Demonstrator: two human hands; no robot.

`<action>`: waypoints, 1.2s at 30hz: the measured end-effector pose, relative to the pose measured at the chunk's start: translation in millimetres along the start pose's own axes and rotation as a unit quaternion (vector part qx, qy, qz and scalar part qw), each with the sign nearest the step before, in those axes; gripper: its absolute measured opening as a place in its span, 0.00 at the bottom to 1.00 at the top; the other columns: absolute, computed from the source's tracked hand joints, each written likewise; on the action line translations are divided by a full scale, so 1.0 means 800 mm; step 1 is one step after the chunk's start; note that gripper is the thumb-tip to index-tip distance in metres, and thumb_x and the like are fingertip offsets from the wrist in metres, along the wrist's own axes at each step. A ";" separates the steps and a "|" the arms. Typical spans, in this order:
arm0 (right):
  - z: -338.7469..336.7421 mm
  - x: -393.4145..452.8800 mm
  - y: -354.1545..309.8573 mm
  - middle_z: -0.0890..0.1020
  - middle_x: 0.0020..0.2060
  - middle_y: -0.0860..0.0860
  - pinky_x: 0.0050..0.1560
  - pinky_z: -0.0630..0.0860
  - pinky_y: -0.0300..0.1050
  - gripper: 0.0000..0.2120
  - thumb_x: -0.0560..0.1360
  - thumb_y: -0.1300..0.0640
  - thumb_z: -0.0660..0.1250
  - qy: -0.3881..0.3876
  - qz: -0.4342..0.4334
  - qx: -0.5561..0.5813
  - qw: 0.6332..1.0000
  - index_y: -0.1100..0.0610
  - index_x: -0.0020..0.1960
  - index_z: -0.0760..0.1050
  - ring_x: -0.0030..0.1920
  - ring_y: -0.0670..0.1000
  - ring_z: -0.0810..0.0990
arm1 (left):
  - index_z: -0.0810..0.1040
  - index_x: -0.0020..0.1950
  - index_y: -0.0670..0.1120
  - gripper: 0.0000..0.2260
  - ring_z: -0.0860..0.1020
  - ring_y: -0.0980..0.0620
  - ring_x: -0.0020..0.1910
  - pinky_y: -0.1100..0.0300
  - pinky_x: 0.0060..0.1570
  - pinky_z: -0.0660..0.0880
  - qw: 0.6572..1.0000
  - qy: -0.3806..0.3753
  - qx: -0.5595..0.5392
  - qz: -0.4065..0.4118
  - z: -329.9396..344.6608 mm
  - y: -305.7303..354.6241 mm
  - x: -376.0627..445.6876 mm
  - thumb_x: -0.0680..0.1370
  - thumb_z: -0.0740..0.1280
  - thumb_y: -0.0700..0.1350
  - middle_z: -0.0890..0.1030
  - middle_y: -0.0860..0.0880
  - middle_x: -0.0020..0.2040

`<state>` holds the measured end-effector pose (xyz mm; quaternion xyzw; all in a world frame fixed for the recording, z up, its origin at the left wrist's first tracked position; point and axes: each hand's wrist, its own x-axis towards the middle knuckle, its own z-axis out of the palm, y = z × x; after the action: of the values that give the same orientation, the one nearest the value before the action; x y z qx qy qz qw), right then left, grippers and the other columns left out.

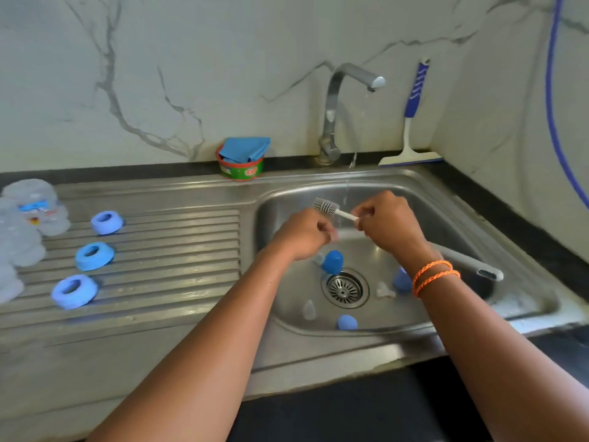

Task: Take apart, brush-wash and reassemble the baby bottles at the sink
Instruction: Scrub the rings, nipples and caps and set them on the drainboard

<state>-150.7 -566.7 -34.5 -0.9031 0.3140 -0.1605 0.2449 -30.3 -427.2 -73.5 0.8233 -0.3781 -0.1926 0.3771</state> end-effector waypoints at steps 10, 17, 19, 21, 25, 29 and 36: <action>0.001 0.020 0.017 0.83 0.48 0.55 0.49 0.82 0.54 0.07 0.75 0.55 0.74 0.065 -0.012 -0.032 0.997 0.52 0.53 0.84 0.46 0.60 0.82 | 0.85 0.51 0.43 0.15 0.86 0.45 0.42 0.51 0.50 0.84 0.850 -0.374 0.317 -0.194 0.068 -0.009 0.034 0.69 0.83 0.46 0.87 0.46 0.46; 0.003 0.022 0.019 0.83 0.52 0.56 0.52 0.81 0.55 0.10 0.77 0.55 0.72 0.068 -0.025 -0.051 0.996 0.53 0.57 0.83 0.49 0.61 0.82 | 0.83 0.54 0.41 0.10 0.84 0.43 0.35 0.54 0.42 0.81 0.896 -0.331 0.242 -0.172 0.063 -0.005 0.055 0.78 0.65 0.33 0.85 0.39 0.41; 0.002 0.023 0.021 0.83 0.51 0.57 0.51 0.82 0.55 0.09 0.78 0.54 0.70 0.078 -0.014 -0.044 0.996 0.54 0.57 0.83 0.49 0.62 0.82 | 0.82 0.50 0.48 0.17 0.77 0.47 0.30 0.61 0.31 0.74 0.949 -0.250 0.123 -0.145 0.047 0.011 0.065 0.79 0.59 0.30 0.81 0.41 0.38; -0.003 0.024 0.023 0.83 0.48 0.59 0.48 0.81 0.55 0.09 0.79 0.55 0.67 0.099 -0.002 -0.025 0.995 0.56 0.55 0.83 0.47 0.63 0.82 | 0.83 0.50 0.51 0.20 0.74 0.50 0.32 0.59 0.30 0.73 0.984 -0.122 -0.041 -0.121 0.034 0.034 0.066 0.80 0.58 0.30 0.82 0.42 0.46; -0.015 0.024 0.026 0.79 0.37 0.57 0.37 0.70 0.49 0.11 0.81 0.58 0.63 0.131 0.003 0.020 0.991 0.60 0.45 0.80 0.38 0.62 0.76 | 0.84 0.56 0.46 0.10 0.83 0.47 0.41 0.47 0.52 0.83 0.902 0.108 -0.399 -0.124 0.031 0.071 0.068 0.82 0.66 0.35 0.86 0.41 0.52; -0.011 0.024 0.031 0.82 0.43 0.58 0.40 0.76 0.52 0.14 0.78 0.49 0.61 0.110 -0.020 0.039 0.993 0.53 0.52 0.84 0.42 0.62 0.81 | 0.82 0.62 0.41 0.08 0.87 0.45 0.45 0.52 0.50 0.85 0.833 0.174 -0.508 -0.134 0.046 0.065 0.080 0.84 0.66 0.40 0.86 0.41 0.51; -0.017 0.022 0.042 0.76 0.33 0.54 0.34 0.68 0.47 0.12 0.80 0.53 0.65 0.102 -0.023 0.071 0.992 0.54 0.41 0.81 0.34 0.59 0.75 | 0.78 0.65 0.38 0.10 0.87 0.43 0.49 0.53 0.51 0.85 0.797 0.194 -0.564 -0.094 0.043 0.072 0.100 0.86 0.64 0.40 0.86 0.39 0.50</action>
<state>-159.6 -605.9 -38.6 -0.8693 0.3040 -0.2792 0.2719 -27.0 -529.4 -53.9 0.5169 -0.0426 -0.2423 0.8199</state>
